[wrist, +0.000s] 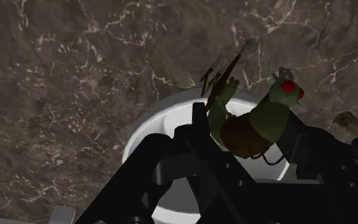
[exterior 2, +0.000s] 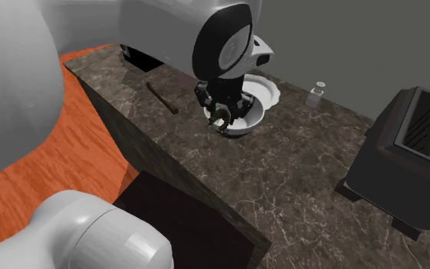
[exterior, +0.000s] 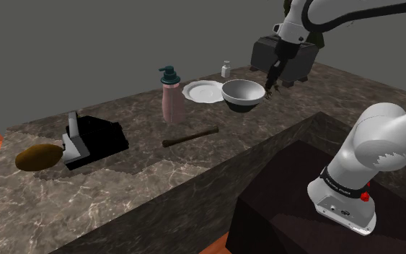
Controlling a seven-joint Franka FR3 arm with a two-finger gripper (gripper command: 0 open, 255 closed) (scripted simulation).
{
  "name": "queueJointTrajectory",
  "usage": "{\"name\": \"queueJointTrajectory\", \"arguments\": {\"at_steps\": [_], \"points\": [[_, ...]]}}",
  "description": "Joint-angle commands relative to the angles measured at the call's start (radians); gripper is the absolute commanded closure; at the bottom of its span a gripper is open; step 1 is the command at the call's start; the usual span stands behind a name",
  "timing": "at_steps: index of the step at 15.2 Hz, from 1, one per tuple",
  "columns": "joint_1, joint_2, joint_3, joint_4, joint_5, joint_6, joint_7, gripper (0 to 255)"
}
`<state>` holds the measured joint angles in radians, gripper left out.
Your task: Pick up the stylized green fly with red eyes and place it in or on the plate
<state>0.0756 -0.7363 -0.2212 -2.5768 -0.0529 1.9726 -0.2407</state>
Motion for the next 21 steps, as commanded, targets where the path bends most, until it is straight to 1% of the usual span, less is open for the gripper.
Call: {"name": "queueJointTrajectory", "arguments": {"at_steps": [1, 6, 11, 16, 21], "points": [[0.019, 0.08, 0.0, 0.06, 0.013, 0.02, 0.005, 255], [0.06, 0.294, -0.009, 0.229, 0.051, 0.064, 0.002, 255], [0.089, 0.498, -0.02, 0.425, 0.097, 0.069, -0.01, 255], [0.103, 0.7, -0.028, 0.65, 0.149, 0.039, -0.026, 255], [0.096, 0.91, -0.029, 0.918, 0.202, -0.027, -0.038, 255]]}}
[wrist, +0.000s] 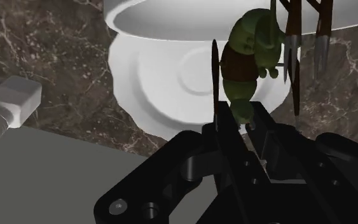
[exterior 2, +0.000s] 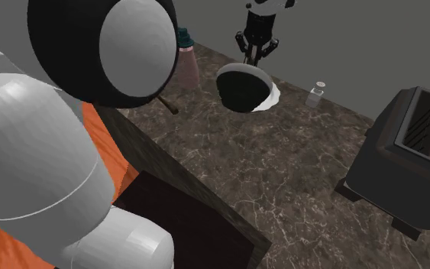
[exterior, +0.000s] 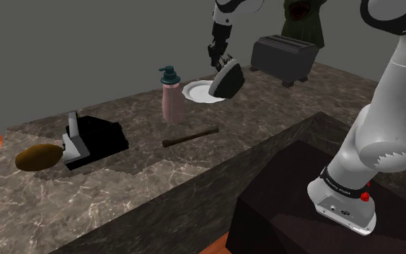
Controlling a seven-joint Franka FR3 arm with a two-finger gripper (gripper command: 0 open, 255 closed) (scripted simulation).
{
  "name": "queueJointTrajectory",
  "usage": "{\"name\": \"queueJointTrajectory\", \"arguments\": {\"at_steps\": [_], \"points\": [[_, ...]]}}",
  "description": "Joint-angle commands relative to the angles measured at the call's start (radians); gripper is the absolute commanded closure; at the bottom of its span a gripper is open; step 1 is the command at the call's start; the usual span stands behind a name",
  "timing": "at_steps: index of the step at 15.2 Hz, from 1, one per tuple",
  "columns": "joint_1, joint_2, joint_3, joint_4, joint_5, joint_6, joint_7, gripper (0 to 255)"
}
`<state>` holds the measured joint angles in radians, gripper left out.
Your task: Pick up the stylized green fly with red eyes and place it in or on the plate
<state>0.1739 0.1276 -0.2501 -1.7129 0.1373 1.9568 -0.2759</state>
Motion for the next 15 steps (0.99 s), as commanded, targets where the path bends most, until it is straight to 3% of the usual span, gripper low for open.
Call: {"name": "queueJointTrajectory", "arguments": {"at_steps": [1, 3, 15], "points": [[-0.007, 0.09, 0.001, 0.115, 0.022, -0.029, -0.004, 255], [-0.016, 0.168, 0.004, 0.225, 0.039, -0.064, -0.004, 255], [-0.012, 0.184, 0.01, 0.087, 0.052, 0.089, -0.024, 255]]}}
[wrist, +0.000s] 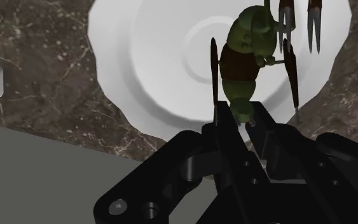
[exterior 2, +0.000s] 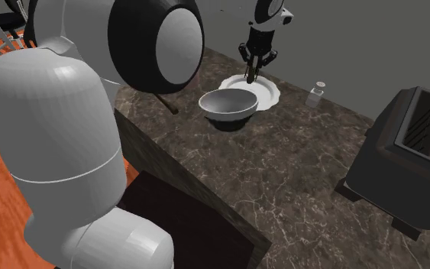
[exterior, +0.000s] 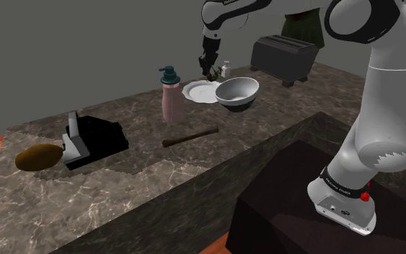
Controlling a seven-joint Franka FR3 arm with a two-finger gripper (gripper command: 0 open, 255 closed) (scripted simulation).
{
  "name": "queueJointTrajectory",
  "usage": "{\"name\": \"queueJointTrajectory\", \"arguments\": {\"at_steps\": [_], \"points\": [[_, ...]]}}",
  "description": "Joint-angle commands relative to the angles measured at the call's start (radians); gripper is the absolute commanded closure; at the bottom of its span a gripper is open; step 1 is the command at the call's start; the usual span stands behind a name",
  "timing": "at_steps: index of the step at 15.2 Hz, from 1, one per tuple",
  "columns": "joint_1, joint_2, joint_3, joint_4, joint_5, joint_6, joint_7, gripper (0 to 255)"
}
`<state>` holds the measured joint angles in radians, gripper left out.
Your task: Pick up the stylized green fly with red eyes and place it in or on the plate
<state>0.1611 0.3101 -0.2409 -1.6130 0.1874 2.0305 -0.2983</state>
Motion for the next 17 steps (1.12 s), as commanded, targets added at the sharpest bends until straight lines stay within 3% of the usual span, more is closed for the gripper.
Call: {"name": "queueJointTrajectory", "arguments": {"at_steps": [1, 5, 13, 14, 17], "points": [[0.001, 0.005, 0.001, -0.023, 0.003, 0.027, -0.004, 255], [0.0, 0.018, 0.004, -0.058, 0.01, 0.075, -0.012, 255], [0.0, 0.018, 0.004, -0.058, 0.01, 0.075, -0.012, 255], [0.0, 0.018, 0.004, -0.058, 0.01, 0.075, -0.012, 0], [0.0, 0.018, 0.004, -0.058, 0.01, 0.075, -0.012, 0]]}}
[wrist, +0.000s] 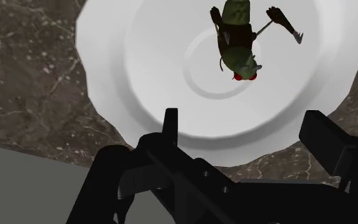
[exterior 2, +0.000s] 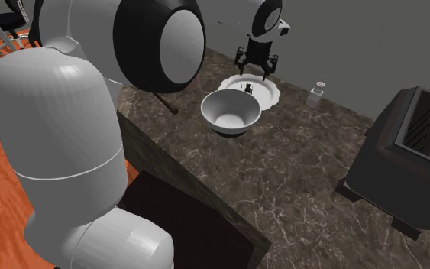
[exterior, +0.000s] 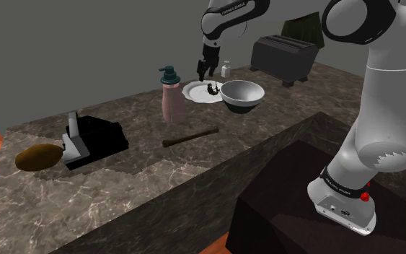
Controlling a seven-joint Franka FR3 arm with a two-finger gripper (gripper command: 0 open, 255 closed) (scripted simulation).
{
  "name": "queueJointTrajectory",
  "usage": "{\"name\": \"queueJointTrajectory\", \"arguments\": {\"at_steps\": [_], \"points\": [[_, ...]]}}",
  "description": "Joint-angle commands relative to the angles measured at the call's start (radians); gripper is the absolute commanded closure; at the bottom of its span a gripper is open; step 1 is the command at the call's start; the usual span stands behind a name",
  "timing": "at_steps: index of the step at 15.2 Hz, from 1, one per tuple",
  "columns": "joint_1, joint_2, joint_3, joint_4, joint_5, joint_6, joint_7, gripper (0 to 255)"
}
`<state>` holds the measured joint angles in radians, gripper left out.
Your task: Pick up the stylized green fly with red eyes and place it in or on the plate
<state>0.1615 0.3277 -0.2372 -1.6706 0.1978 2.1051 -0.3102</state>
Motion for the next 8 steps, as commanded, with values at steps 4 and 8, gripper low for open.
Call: {"name": "queueJointTrajectory", "arguments": {"at_steps": [4, 8], "points": [[-0.001, -0.027, -0.005, 0.029, -0.01, -0.055, 0.007, 0], [-0.002, -0.047, -0.008, 0.061, -0.018, -0.106, 0.012, 0]]}}
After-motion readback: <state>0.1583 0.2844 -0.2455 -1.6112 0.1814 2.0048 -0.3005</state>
